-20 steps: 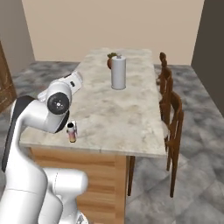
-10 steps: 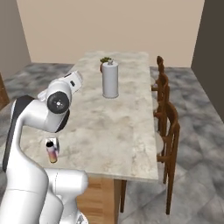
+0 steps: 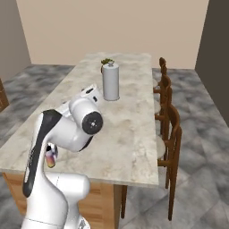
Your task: Pick the bottled drink, milk, bottled drink from the counter and place them in the open cabinet.
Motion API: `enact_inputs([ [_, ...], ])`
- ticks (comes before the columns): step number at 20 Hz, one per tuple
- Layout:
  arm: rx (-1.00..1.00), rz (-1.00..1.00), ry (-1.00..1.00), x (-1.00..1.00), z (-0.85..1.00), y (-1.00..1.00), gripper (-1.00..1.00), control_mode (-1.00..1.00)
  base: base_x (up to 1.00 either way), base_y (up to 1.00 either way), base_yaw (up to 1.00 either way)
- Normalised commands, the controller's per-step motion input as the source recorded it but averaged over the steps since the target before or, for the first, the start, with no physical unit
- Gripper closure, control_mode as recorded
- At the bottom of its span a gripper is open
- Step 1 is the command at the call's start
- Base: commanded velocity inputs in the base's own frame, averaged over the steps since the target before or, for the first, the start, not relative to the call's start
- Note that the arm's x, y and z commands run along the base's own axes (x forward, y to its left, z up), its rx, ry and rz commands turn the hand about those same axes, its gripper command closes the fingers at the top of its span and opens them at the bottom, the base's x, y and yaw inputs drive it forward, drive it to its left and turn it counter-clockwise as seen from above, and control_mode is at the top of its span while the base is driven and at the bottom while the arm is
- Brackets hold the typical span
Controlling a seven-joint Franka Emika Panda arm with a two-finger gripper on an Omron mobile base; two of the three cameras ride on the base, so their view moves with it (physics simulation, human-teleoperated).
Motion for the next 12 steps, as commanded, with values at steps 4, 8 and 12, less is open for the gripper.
enact_inputs([
  [4,-0.06,0.33,0.13,-0.27,-0.5,-0.22,-1.0,-1.0,0.0,0.0,0.0],
  [8,-0.11,0.41,0.13,-0.15,-0.59,-0.1,-1.0,-1.0,0.0,0.0,0.0],
  [12,-0.14,0.43,0.13,-0.01,-0.69,0.0,-1.0,-1.0,0.0,0.0,0.0],
])
